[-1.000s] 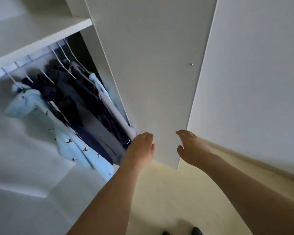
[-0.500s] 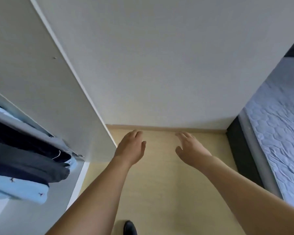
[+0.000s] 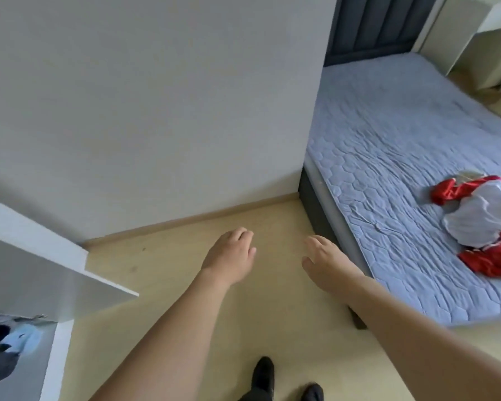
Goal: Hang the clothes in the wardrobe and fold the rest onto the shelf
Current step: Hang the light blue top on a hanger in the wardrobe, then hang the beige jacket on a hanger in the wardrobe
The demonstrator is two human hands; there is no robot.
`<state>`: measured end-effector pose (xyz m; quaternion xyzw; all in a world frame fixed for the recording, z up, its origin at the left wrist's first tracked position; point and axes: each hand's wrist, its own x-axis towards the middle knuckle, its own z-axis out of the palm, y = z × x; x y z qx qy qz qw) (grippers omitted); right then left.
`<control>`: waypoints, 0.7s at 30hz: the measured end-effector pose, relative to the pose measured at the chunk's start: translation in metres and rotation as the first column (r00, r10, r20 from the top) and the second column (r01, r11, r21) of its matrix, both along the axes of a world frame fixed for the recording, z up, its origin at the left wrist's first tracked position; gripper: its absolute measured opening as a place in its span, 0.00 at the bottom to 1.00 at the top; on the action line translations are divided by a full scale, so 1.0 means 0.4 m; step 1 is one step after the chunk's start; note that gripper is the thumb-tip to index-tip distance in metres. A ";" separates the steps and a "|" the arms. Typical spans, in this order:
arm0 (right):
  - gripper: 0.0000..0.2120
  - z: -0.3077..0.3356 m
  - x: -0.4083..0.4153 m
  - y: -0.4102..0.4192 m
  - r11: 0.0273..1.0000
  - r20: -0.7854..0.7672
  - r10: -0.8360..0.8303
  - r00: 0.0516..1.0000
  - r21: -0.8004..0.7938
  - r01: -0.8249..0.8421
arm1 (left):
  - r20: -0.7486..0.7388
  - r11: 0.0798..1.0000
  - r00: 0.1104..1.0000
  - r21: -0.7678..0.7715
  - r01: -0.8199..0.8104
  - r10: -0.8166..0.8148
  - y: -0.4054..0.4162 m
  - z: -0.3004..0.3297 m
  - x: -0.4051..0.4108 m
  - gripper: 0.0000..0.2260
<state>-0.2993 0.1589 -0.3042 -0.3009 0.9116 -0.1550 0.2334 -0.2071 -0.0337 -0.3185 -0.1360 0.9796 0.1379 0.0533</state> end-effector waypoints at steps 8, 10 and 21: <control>0.15 -0.007 -0.207 0.297 0.985 0.026 -0.171 0.985 -0.026 0.171 | 0.033 0.990 0.990 -0.033 0.138 -0.137 0.296 0.005 -0.279 0.19; 0.17 -0.024 -0.268 0.401 0.986 0.018 -0.155 0.988 -0.060 0.155 | 0.017 0.990 0.990 -0.036 0.139 -0.139 0.402 -0.002 -0.360 0.19; 0.22 -0.023 -0.605 1.005 0.964 0.062 -0.267 0.962 0.011 0.267 | 0.069 0.971 0.970 0.069 0.228 -0.232 0.984 -0.003 -0.671 0.21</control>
